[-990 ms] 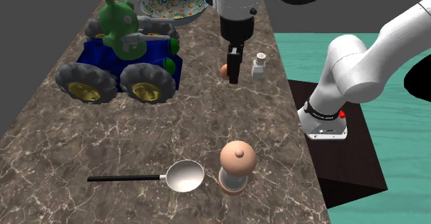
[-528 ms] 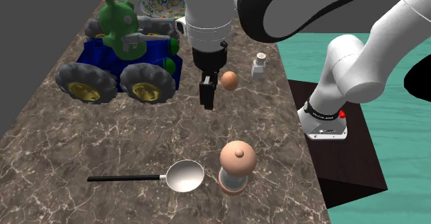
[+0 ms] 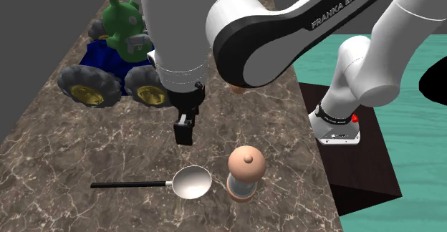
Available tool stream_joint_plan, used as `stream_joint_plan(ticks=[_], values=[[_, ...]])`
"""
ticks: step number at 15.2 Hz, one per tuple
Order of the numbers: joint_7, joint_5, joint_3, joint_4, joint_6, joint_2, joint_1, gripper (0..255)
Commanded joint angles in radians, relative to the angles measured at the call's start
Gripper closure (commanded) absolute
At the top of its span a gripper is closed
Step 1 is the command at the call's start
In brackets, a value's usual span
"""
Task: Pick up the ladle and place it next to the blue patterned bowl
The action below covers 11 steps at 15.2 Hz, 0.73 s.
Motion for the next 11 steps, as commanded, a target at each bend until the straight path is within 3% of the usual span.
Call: stream_joint_plan(ticks=[1,11], values=[[0.037,-0.036,0.022,0.058,0.026,0.073,0.012,0],[0.195,-0.251,0.052,0.404,0.064,0.43,0.138,0]])
